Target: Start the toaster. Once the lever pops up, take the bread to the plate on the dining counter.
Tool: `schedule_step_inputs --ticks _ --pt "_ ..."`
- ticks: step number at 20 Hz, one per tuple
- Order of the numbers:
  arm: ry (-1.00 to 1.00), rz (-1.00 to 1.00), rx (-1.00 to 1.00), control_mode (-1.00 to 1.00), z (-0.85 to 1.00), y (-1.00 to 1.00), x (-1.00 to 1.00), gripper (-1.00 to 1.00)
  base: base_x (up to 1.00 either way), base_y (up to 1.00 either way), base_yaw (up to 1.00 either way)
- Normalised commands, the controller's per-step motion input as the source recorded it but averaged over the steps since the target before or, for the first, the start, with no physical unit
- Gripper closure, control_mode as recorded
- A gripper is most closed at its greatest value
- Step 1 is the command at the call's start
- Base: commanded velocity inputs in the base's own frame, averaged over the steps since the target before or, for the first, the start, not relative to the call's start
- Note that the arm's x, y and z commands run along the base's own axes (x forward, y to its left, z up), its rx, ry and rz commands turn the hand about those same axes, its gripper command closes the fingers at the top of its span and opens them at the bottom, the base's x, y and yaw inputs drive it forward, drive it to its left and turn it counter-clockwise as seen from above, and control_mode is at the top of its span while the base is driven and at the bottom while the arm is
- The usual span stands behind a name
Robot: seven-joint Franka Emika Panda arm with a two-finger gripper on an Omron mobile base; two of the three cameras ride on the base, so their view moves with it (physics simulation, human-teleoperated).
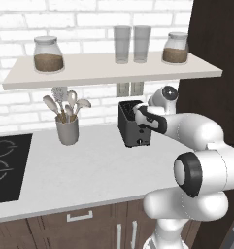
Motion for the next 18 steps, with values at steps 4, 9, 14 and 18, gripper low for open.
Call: schedule_step_inputs --ticks 4,9,14,18 --pt "0.0 0.0 0.0 -1.0 0.0 0.0 0.0 -1.0 0.0 0.0 0.0" --pt "0.0 0.0 0.0 -1.0 0.0 0.0 0.0 -1.0 0.0 0.0 0.0" --pt "0.0 0.0 0.0 -1.0 0.0 0.0 0.0 -1.0 0.0 0.0 0.0" --pt "0.0 0.0 0.0 -1.0 0.0 0.0 0.0 -1.0 0.0 0.0 0.0"
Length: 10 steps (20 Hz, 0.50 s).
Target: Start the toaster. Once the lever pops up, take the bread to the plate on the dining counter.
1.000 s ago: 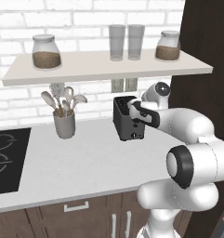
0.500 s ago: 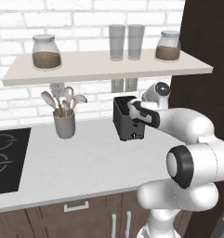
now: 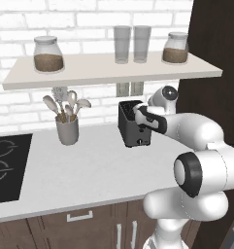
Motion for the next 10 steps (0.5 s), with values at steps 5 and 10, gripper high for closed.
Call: schedule_step_inputs --ticks 5,10 --pt "0.0 0.0 0.0 -1.0 0.0 0.0 0.0 -1.0 0.0 0.0 0.0" --pt "0.0 0.0 0.0 -1.0 0.0 0.0 0.0 -1.0 0.0 0.0 0.0"
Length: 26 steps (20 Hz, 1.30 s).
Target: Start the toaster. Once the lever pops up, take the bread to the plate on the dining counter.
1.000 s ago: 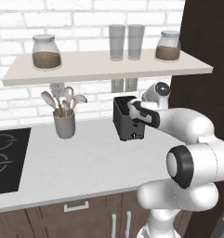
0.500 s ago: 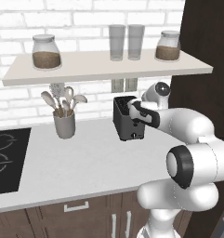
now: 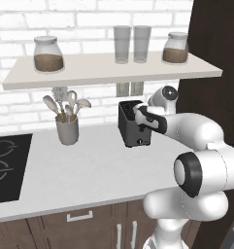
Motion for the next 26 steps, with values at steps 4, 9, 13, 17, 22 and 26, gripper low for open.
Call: schedule_step_inputs --ticks 4,9,13,17,22,26 --pt "0.0 0.0 0.0 -1.0 0.0 0.0 0.0 -1.0 0.0 0.0 0.0" --pt "0.0 0.0 0.0 -1.0 0.0 0.0 0.0 -1.0 0.0 0.0 0.0" --pt "0.0 0.0 0.0 -1.0 0.0 0.0 0.0 -1.0 0.0 0.0 0.0" --pt "0.0 0.0 0.0 -1.0 0.0 0.0 0.0 -1.0 0.0 0.0 0.0" --pt "0.0 0.0 0.0 -1.0 0.0 0.0 0.0 -1.0 0.0 0.0 0.0" --pt "0.0 0.0 0.0 -1.0 0.0 0.0 0.0 -1.0 0.0 0.0 0.0"
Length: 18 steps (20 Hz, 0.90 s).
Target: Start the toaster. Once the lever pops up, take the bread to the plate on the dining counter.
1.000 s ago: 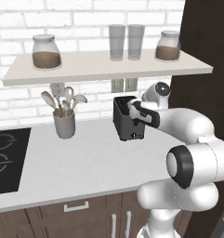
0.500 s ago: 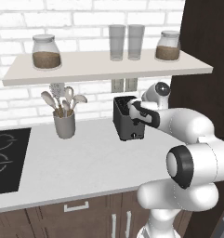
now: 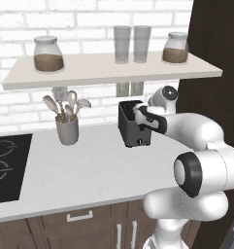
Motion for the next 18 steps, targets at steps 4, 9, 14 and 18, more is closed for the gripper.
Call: schedule_step_inputs --ticks 4,9,14,18 --pt "0.0 0.0 0.0 -1.0 0.0 0.0 0.0 -1.0 0.0 0.0 0.0" --pt "0.0 0.0 0.0 -1.0 0.0 0.0 0.0 -1.0 0.0 0.0 0.0" --pt "0.0 0.0 0.0 -1.0 0.0 0.0 0.0 -1.0 0.0 0.0 0.0" --pt "0.0 0.0 0.0 -1.0 0.0 0.0 0.0 -1.0 0.0 0.0 0.0"
